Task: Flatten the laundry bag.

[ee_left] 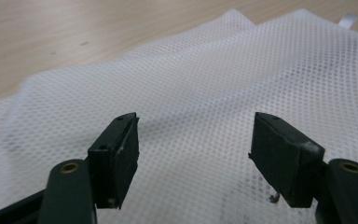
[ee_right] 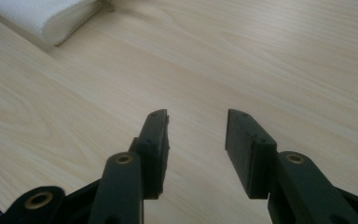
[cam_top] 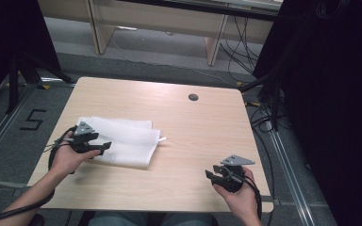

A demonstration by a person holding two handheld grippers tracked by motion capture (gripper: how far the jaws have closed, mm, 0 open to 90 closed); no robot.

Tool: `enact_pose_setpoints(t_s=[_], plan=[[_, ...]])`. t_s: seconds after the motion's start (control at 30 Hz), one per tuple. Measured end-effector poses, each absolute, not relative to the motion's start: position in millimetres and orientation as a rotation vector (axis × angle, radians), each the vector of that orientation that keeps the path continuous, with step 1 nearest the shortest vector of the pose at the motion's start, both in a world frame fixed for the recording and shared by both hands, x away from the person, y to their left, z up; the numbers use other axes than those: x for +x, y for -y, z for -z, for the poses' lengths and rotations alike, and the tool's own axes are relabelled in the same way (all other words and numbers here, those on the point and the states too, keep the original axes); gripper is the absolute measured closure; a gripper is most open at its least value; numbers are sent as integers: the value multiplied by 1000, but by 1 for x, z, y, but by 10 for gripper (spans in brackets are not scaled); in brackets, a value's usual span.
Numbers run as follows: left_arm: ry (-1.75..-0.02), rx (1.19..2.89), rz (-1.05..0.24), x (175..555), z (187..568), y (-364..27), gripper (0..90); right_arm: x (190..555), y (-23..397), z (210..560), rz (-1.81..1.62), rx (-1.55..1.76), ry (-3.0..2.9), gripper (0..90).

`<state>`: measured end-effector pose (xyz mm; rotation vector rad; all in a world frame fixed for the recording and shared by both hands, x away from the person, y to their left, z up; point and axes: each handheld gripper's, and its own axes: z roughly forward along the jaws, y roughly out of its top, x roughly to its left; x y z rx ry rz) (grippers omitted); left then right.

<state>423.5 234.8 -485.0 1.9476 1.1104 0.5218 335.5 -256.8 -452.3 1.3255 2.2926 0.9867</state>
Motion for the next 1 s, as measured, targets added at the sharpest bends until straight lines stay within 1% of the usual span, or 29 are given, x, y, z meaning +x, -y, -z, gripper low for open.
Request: enact_pose_setpoints(t_s=[0.07,0.17,0.33,0.4,0.43,0.47,0.53,0.57,0.63,0.7,0.87,0.9,1.0], plan=[[-1144,1912,-525,422,484,-240,319,337,256,457,-987,1339,-2313,595],[-1189,1930,-550,426,486,-251,323,340,255,463,-964,1338,-2350,582],[-1215,1902,-558,436,487,-256,333,340,251,461,-950,1354,-2364,563],[-1228,1894,-555,443,483,-261,358,341,247,459,-941,1338,-2359,559],[-1249,1876,-541,447,480,-263,358,341,247,459,-941,1338,-2359,559],[-1275,1842,-530,452,477,-265,378,341,246,460,-955,1331,-2351,559],[-1298,1831,-539,459,472,-269,395,342,244,460,-940,1331,-2375,558],[-1304,1861,-542,463,470,-271,401,342,241,463,-965,1324,-2350,557],[-1311,1866,-543,473,470,-271,408,342,238,462,-952,1341,-2373,555],[-1321,1907,-552,485,471,-272,412,344,239,463,-935,1287,-2393,555],[-1420,1916,-550,519,481,-278,420,343,236,465,-963,1312,-2384,553],[-1439,1938,-516,526,483,-279,433,343,237,465,-964,1315,-2386,552],[-1460,1917,-502,531,486,-277,451,344,236,466,-966,1326,-2393,551]])
